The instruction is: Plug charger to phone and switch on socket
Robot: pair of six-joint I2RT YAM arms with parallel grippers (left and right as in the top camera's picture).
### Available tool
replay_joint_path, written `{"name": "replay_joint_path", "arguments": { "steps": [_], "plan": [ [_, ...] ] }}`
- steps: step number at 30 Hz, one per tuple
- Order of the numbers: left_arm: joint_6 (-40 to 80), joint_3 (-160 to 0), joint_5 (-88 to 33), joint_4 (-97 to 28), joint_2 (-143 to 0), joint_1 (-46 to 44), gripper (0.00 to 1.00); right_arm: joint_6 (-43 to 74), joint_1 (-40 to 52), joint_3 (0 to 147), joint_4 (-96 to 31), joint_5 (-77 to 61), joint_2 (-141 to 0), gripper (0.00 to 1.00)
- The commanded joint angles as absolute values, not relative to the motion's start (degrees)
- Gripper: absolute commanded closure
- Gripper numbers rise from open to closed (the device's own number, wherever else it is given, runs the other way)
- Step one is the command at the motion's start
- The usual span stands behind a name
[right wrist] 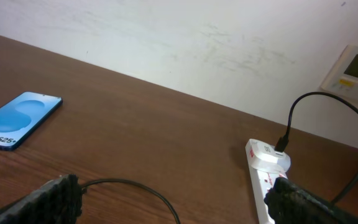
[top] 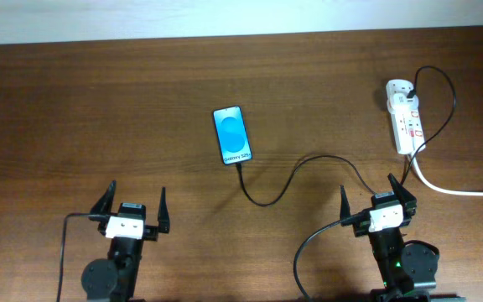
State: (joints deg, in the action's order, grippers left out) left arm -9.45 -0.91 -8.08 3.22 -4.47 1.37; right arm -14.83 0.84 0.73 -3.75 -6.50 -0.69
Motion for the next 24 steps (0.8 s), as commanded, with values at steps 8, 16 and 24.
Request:
{"name": "replay_joint_path", "arguments": {
  "steps": [8,16,24],
  "plan": [
    [-10.2,-0.5,-7.2,-3.9,-0.3,1.2,0.01,-14.6,1.2,0.3,-3.8,-7.0,-0.2,0.02],
    [-10.2,-0.5,-7.2,-4.0,-0.3,1.2,0.01,-14.6,1.2,0.3,-3.8,-7.0,-0.2,0.02],
    [-10.2,-0.5,-7.2,-4.0,-0.3,1.2,0.01,-14.6,1.2,0.3,-3.8,-7.0,-0.2,0.02]
  ]
}}
